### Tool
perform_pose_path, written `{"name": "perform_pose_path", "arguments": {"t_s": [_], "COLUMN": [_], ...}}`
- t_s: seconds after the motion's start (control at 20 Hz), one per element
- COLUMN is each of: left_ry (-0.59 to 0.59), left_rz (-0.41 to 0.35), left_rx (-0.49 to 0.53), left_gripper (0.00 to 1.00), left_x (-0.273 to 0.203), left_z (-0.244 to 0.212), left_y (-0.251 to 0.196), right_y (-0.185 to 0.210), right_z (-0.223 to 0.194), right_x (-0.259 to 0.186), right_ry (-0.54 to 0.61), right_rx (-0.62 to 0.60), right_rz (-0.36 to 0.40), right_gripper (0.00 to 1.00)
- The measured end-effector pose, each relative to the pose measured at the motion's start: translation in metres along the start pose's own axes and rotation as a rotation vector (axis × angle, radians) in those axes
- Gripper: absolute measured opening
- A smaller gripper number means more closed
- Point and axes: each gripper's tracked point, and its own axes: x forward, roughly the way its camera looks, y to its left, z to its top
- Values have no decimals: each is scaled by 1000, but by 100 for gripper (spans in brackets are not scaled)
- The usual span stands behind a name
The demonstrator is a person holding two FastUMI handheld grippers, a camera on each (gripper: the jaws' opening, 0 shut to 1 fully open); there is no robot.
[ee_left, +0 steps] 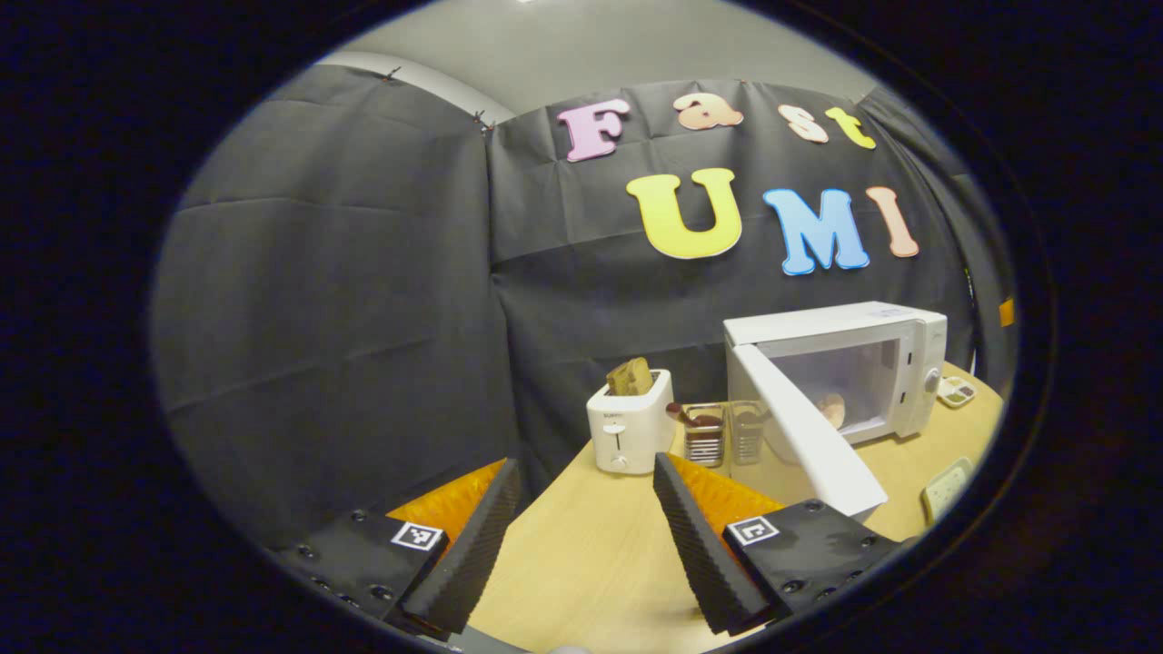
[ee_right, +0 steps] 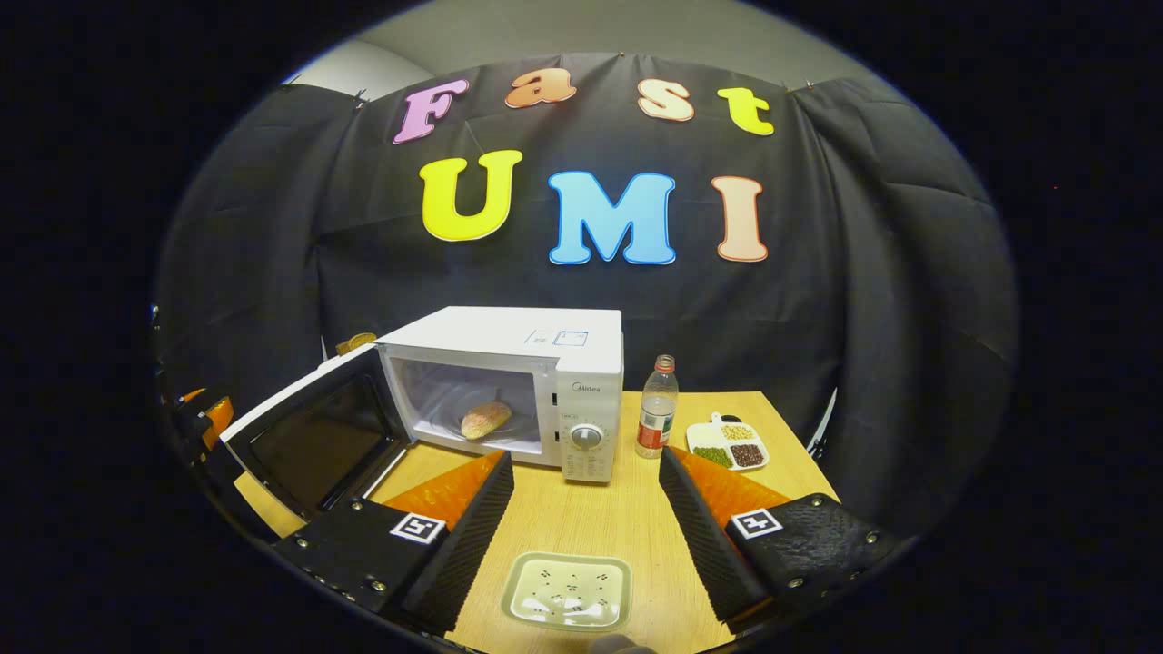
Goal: Open the microwave oven with the left hand, put the food in, and close the microwave oven.
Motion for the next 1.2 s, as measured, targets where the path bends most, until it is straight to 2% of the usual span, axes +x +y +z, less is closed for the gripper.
{"name": "perform_pose_path", "arguments": {"t_s": [0.05,0.1,0.35,0.5,0.65,0.95,1.2], "left_ry": [11,16,75,84,77,67,59], "left_rz": [-5,-7,-19,-26,-41,-137,-256], "left_rx": [1,8,29,16,21,37,39], "left_gripper": [98,100,100,98,95,95,96], "left_x": [-2,-5,-11,-13,-24,-45,-61], "left_z": [-7,-14,-51,-60,-61,-61,-57], "left_y": [0,0,-11,-19,-29,-83,-147], "right_y": [2,4,7,4,2,-5,-19], "right_z": [1,2,5,2,4,2,2], "right_x": [-1,-3,-5,-4,-11,-23,-35], "right_ry": [3,7,29,55,64,71,77], "right_rx": [-2,-3,23,-5,18,15,30], "right_rz": [6,10,27,20,19,17,-8], "right_gripper": [98,99,99,98,99,98,99]}}
